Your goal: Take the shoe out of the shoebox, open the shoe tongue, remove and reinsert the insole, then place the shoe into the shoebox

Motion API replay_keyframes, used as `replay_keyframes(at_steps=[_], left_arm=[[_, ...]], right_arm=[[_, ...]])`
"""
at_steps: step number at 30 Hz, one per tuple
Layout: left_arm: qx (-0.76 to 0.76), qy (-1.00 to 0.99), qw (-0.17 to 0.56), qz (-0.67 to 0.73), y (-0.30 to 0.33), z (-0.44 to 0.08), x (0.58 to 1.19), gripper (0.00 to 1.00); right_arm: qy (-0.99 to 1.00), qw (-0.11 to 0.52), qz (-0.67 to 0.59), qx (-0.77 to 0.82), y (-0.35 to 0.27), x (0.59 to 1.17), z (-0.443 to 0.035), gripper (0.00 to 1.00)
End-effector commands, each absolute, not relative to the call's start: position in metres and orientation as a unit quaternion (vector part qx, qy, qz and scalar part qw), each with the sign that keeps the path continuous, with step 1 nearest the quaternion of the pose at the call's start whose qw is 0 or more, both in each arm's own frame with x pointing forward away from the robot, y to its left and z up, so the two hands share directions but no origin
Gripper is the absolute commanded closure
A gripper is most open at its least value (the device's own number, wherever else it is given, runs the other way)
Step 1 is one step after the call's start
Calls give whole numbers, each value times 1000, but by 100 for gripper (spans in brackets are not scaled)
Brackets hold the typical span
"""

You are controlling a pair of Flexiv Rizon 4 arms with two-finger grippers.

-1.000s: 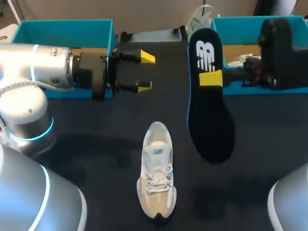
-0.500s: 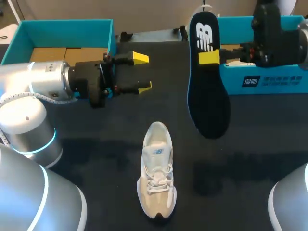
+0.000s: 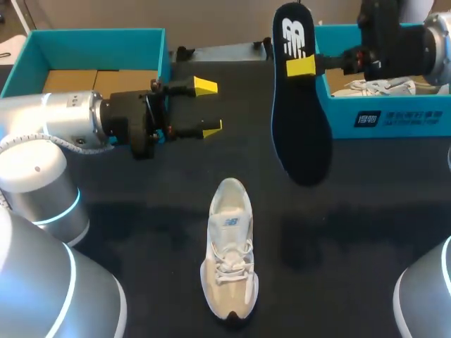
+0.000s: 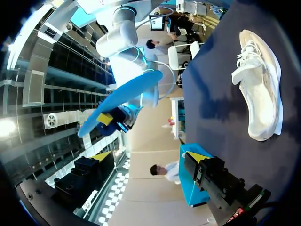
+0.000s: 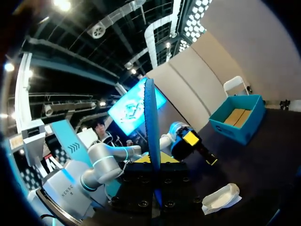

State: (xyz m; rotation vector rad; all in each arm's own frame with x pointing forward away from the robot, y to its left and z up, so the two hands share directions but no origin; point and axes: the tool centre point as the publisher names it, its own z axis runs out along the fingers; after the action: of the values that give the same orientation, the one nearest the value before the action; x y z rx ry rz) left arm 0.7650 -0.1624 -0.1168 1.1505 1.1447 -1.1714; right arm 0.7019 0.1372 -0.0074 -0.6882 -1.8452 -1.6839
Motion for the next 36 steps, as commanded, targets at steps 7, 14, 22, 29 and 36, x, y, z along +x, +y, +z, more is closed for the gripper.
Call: replay_keyframes(at_steps=[7, 14, 22, 29, 36], left_arm=[[484, 481, 541, -492, -164, -117, 765, 0], [484, 481, 541, -492, -164, -117, 765, 0], [484, 481, 541, -492, -164, -117, 765, 0], [484, 481, 541, -492, -164, -117, 765, 0], [484, 481, 541, -492, -164, -117, 765, 0]], right_arm=[[-671, 357, -574, -304, 134, 772, -47, 100], [-671, 357, -574, -304, 134, 772, -47, 100], [-671, 357, -574, -304, 134, 772, -47, 100], [-632, 374, -568, -372, 150, 785, -47, 100], [-606, 398, -541, -427, 168, 789, -50, 100]])
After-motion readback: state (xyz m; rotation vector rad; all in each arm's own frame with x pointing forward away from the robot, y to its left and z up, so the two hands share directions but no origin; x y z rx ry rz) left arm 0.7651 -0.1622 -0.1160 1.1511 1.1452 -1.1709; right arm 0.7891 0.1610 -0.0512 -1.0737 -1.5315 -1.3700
